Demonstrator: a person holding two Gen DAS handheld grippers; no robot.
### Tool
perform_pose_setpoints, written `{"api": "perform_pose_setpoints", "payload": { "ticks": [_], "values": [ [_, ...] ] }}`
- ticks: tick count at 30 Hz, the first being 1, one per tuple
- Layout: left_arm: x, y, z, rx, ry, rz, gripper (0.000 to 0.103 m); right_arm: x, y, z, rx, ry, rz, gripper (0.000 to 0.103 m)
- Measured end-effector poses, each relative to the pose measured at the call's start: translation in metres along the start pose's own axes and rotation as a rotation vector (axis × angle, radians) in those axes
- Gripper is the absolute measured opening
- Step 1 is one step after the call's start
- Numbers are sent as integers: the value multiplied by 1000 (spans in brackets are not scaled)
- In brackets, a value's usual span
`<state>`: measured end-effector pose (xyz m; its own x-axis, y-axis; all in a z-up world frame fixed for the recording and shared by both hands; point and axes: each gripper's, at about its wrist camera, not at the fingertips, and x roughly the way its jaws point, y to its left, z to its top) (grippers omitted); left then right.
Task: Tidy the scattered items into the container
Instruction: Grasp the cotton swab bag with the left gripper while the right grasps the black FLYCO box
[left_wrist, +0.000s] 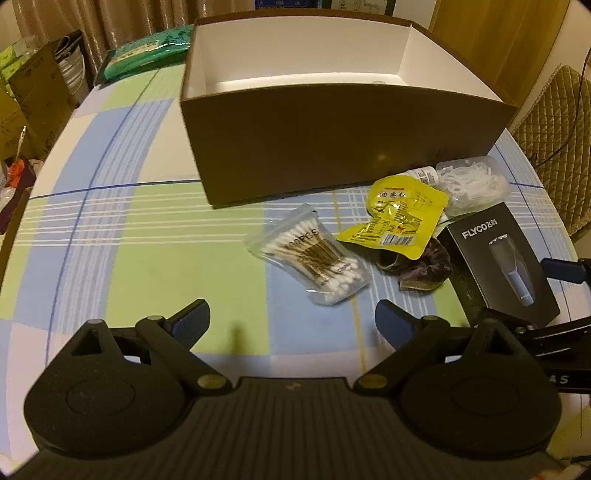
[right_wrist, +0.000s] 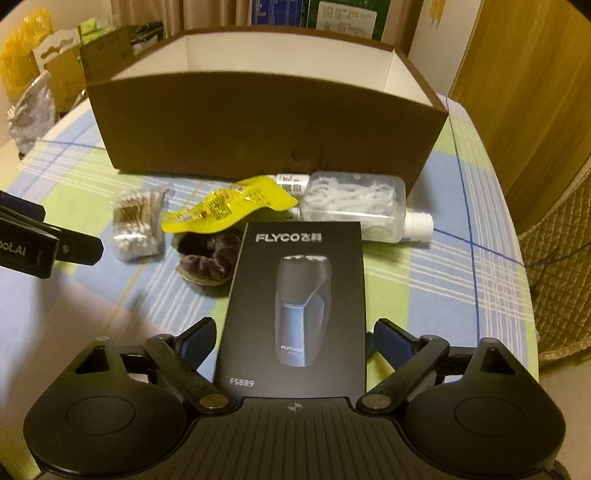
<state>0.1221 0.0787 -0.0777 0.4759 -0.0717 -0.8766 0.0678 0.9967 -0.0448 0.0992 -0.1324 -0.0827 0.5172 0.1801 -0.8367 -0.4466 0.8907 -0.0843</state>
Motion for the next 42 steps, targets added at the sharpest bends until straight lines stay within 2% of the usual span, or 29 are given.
{"api": "perform_pose_setpoints", "payload": {
  "ticks": [4,12,25,27,29,35,42],
  "values": [
    [10,-2,1,7,12,-3,94,7,-3,-1,1,22,-8,80],
    [22,0,10,3,11,5,94,17,-2,4,-21,29,-33,79],
    [60,-2,28,-26,22,-8,93,13,-24,10,75,17,-16,77],
    [64,-2,29,-7,20,-24,91,12,-25,9,74,19,-14,77],
    [63,1,28,12,10,-51,78,11,-26,8,72,19,-11,77],
    [55,23,23,81,-6,-64,63,9,-26,9,57,12,-1,77],
    [47,46,24,54,-13,-61,66,10,-24,15,46,3,4,81]
  ]
}}
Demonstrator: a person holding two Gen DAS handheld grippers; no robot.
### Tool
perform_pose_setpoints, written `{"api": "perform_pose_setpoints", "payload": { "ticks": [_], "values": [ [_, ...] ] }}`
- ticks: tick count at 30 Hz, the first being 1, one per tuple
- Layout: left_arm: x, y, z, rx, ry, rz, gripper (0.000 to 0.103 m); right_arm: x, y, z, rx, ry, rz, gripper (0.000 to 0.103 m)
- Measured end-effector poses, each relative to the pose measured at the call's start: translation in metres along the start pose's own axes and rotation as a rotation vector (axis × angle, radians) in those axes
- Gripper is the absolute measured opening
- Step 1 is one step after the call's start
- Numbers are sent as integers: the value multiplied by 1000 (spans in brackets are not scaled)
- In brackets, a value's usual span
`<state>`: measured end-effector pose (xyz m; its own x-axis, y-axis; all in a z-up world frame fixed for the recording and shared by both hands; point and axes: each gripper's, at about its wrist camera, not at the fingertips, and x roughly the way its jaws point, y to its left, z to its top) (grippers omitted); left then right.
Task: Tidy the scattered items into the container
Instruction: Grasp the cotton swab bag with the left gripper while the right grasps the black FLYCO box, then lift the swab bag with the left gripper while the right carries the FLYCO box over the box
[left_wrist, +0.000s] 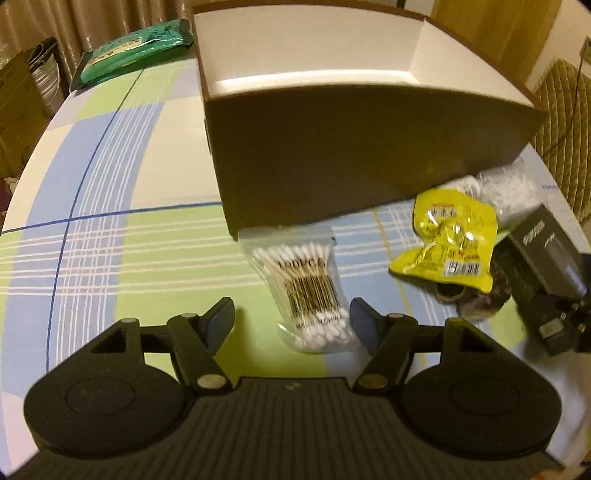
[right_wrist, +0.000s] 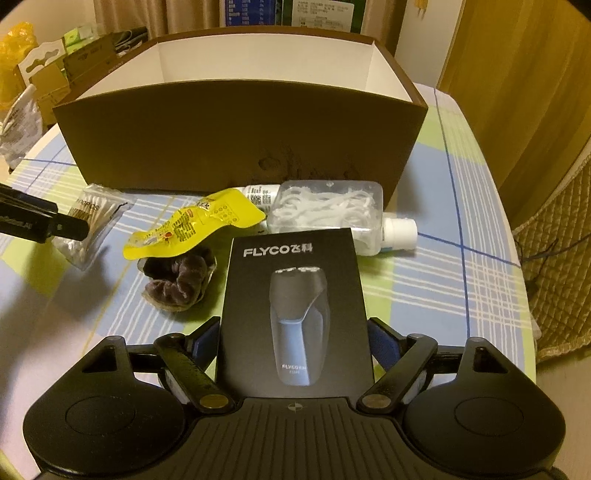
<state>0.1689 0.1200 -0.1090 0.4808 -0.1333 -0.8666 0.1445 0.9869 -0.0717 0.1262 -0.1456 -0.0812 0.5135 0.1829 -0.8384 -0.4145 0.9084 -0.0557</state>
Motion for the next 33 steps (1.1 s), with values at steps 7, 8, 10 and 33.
{"api": "perform_pose_setpoints", "payload": {
  "ticks": [7,8,10,33],
  "values": [
    [23,-16,12,45,15,29,63,-2,-2,0,1,-7,-2,82],
    [27,-19,12,57,21,40,62,-2,-3,-1,1,-8,-2,82],
    [26,-21,11,77,1,49,48,-3,-3,-2,3,-10,-1,82],
    [-14,-11,-17,15,46,16,20,7,7,2,-67,6,-30,76]
  ]
}}
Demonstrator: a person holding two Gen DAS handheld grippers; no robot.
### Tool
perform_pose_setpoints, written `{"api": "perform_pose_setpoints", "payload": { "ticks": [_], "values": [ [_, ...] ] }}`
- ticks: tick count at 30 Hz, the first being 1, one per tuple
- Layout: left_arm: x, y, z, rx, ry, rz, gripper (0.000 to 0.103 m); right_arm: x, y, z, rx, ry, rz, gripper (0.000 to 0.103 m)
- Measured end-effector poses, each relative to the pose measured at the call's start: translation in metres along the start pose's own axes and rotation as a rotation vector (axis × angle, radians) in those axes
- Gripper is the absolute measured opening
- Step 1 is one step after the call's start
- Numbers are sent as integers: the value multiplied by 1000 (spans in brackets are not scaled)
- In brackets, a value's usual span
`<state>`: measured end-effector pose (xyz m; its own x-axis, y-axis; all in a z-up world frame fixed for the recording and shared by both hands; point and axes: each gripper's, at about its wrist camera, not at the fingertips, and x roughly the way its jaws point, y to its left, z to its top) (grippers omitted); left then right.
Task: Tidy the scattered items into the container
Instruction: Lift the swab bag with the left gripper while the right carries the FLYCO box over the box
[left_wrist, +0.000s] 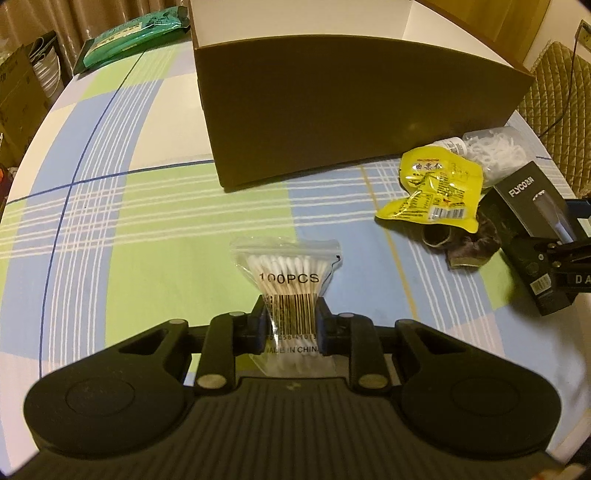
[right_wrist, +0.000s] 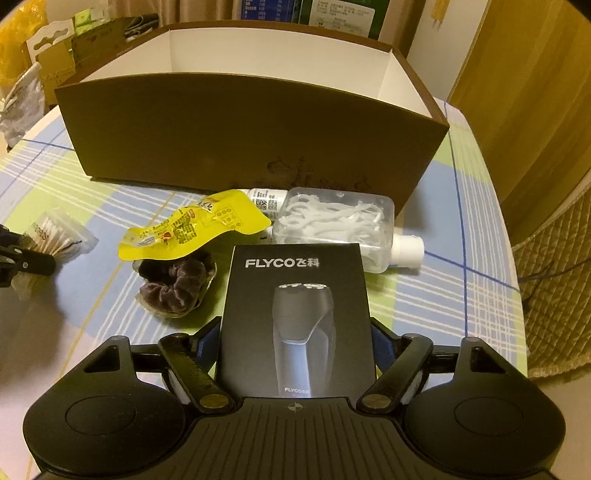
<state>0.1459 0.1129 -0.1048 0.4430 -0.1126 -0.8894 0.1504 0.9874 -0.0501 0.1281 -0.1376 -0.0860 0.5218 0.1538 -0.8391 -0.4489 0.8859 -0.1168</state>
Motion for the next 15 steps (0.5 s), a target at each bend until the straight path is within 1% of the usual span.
{"api": "perform_pose_setpoints", "payload": {
  "ticks": [5,9,15],
  "values": [
    [-5,-3,-2,-2,-4,-10,20,-8,-4,1,27,-2,22,76],
    [-13,-5,-1,-6,-20,-19,20,-24,-11,3,76,-25,64,76],
    [-40,-6,6,-13,-83,-39,20,-50,-23,9,151,-66,130,76]
  ]
}}
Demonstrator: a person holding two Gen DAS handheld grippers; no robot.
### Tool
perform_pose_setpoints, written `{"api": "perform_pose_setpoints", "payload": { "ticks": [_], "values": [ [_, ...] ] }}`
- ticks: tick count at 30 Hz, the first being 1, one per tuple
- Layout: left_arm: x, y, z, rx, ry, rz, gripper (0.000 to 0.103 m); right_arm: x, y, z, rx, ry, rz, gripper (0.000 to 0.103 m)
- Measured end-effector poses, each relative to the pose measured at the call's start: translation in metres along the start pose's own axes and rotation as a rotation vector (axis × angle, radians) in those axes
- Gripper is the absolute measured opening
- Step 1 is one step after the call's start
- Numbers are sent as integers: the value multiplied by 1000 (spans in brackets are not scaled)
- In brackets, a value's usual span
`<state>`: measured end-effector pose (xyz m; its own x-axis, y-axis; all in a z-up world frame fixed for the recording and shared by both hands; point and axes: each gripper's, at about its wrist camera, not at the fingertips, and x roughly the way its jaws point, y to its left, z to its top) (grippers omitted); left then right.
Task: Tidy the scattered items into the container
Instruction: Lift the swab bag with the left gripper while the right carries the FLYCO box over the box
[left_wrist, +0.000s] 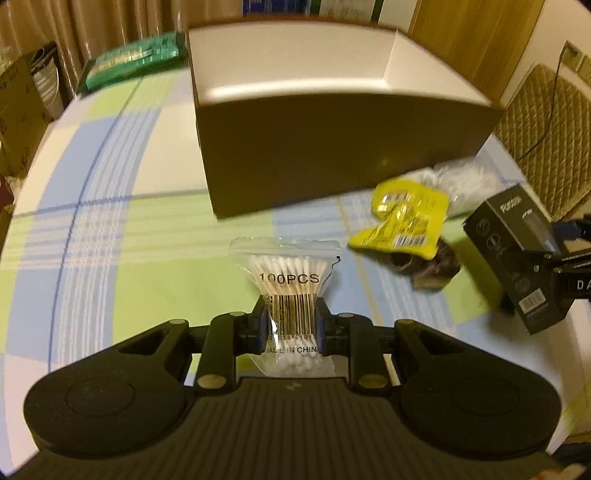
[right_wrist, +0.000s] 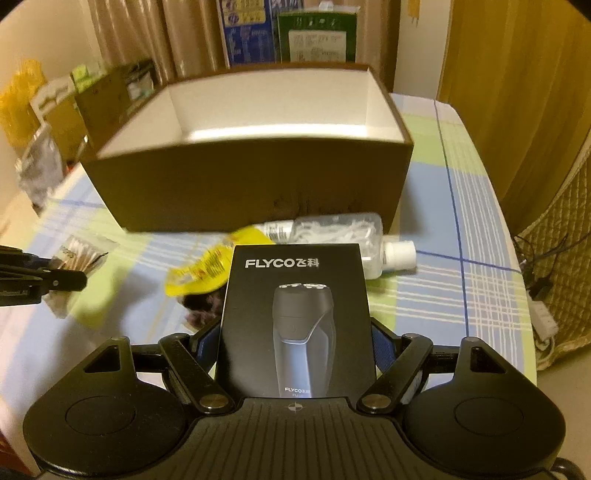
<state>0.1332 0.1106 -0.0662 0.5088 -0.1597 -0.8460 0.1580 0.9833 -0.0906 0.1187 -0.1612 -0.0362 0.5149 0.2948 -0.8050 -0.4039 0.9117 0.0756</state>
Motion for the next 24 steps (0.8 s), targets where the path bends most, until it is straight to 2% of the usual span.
{"api": "perform_pose_setpoints", "payload": {
  "ticks": [12,24],
  "values": [
    [-59,-4,36,10,-163,-52,20,-38,6,39,37,-107,98,76],
    [-66,-8,87,37,-266,-52,20,-31,16,95,66,-175,203,76]
  ]
}}
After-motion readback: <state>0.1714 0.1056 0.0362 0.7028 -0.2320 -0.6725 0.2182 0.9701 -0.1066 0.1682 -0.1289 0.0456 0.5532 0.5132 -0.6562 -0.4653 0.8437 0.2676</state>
